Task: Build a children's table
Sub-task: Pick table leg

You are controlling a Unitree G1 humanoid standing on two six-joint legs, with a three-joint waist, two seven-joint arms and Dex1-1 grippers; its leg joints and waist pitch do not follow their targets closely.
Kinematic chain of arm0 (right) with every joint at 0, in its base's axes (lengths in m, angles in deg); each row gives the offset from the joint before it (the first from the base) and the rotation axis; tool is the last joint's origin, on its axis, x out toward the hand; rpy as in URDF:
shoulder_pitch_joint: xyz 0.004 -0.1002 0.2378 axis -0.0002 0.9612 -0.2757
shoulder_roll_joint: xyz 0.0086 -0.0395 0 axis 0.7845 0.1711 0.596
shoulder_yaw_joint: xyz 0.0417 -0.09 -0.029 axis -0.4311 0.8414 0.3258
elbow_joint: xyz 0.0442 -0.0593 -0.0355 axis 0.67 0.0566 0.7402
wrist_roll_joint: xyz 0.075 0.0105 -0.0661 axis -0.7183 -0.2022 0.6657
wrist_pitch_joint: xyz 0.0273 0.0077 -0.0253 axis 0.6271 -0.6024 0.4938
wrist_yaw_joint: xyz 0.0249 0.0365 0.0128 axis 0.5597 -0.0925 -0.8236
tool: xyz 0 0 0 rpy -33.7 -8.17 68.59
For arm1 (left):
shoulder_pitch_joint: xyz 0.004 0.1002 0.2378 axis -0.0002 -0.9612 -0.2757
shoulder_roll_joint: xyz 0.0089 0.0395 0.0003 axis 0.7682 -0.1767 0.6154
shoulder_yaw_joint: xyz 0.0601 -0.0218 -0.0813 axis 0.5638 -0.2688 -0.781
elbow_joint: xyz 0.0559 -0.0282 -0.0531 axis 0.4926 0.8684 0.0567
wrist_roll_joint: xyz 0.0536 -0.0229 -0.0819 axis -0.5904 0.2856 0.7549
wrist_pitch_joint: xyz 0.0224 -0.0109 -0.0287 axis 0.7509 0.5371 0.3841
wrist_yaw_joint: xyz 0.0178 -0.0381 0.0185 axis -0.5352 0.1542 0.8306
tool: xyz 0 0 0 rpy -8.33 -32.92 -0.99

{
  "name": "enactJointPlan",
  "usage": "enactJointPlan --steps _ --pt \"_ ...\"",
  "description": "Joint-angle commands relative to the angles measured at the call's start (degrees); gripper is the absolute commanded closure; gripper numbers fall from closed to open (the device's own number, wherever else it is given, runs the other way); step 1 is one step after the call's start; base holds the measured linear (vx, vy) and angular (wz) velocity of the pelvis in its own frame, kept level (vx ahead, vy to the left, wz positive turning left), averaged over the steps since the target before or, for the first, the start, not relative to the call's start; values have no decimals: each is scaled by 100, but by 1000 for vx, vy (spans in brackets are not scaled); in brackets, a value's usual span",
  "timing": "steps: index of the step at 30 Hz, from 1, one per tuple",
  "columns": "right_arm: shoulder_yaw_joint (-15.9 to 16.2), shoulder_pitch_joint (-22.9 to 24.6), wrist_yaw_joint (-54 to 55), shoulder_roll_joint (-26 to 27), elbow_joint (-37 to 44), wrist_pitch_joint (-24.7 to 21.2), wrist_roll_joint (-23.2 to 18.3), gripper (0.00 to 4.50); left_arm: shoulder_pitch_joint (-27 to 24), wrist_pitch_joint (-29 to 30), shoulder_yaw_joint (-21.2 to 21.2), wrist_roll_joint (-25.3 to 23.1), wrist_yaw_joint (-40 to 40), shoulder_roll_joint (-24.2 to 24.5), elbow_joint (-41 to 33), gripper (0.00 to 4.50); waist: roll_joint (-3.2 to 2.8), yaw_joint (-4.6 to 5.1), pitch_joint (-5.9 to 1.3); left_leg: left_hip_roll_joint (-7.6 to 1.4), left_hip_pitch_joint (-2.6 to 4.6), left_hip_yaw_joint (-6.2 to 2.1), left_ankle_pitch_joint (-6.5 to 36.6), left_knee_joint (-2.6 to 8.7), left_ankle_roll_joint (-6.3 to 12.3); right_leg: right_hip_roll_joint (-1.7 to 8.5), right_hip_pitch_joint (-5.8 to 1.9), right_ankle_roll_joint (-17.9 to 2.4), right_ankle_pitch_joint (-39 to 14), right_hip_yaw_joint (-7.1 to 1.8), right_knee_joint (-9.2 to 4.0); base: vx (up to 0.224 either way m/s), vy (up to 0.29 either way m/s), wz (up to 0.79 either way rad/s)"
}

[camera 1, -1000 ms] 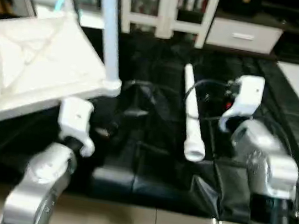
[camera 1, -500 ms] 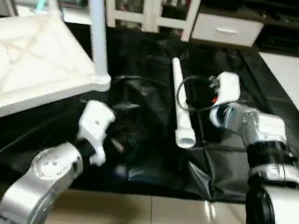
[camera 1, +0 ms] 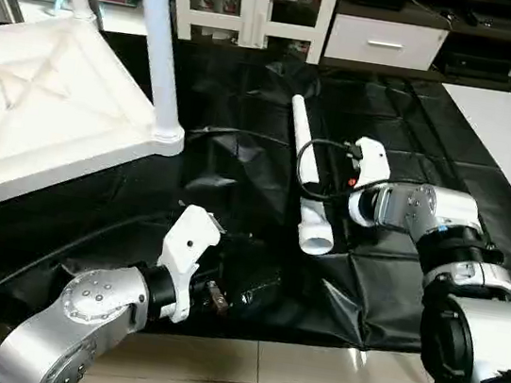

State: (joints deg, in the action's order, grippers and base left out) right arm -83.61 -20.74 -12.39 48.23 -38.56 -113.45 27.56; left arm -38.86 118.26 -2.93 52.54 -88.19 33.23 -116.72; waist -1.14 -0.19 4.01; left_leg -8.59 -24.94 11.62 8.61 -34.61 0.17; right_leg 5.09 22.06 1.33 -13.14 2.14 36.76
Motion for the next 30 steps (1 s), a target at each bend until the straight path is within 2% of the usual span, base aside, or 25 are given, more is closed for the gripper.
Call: enactJointPlan --steps 1,3,5,6,9,11,14,15,18,26,30 --pt "160 -142 -129 18 -135 72 121 38 39 128 39 -10 50 37 -156 0 43 -21 -386 -442 321 -164 1524 426 -222 293 -65 -1436 -716 -201 -434 0 0 0" --pt "389 -132 -275 54 -172 43 276 38 5 153 57 -50 51 77 -145 0 66 -25 -388 -442 321 -160 1591 432 -285 296 -64 -1396 -784 -206 -437 0 0 0" --pt "764 -126 -366 84 -288 0 614 38 -19 160 66 -75 48 96 -159 0 67 -20 -377 -441 310 -167 1629 442 -346 292 -54 -1383 -847 -204 -435 0 0 0" --pt "774 -128 -369 85 -296 4 627 65 -19 162 65 -75 49 96 -160 0 66 -22 -382 -443 312 -170 1639 442 -368 295 -58 -1378 -855 -204 -430 0 0 0" --pt "816 -153 -374 97 -405 -9 705 74 -18 182 58 -50 82 92 -179 0 94 -27 -383 -448 317 -164 1604 439 -381 305 -60 -1352 -782 -213 -429 0 0 0" --pt "752 -183 -281 103 -530 -97 694 100 -12 202 49 -36 125 88 -193 0 82 -24 -392 -447 318 -163 1531 438 -380 293 -64 -1367 -668 -207 -413 0 0 0" --pt "582 -243 -245 65 -648 -136 552 121 -22 216 31 -28 157 91 -221 0 105 -24 -390 -445 312 -155 1527 429 -335 301 -73 -1385 -630 -211 -418 0 0 0" --pt "532 -255 -240 53 -661 -149 510 144 -24 213 22 -25 161 88 -224 0 93 -33 -389 -442 316 -155 1509 422 -309 303 -74 -1389 -631 -213 -422 0 0 0" --pt "338 -297 -262 5 -733 -175 385 167 -14 196 -1 -41 192 80 -217 0 89 -35 -397 -448 310 -157 1441 421 -294 297 -85 -1394 -531 -208 -409 0 0 0" --pt "223 -279 -323 -51 -797 -61 401 237 55 166 -41 -69 247 71 -142 0 71 -35 -417 -439 301 -150 1380 404 -286 288 -104 -1483 -360 -195 -386 0 0 0" --pt "184 -224 -363 -78 -816 -17 395 254 87 89 -112 -142 413 -5 -60 0 66 -40 -406 -446 317 -150 1552 403 -320 291 -86 -1484 -565 -197 -405 0 0 0"
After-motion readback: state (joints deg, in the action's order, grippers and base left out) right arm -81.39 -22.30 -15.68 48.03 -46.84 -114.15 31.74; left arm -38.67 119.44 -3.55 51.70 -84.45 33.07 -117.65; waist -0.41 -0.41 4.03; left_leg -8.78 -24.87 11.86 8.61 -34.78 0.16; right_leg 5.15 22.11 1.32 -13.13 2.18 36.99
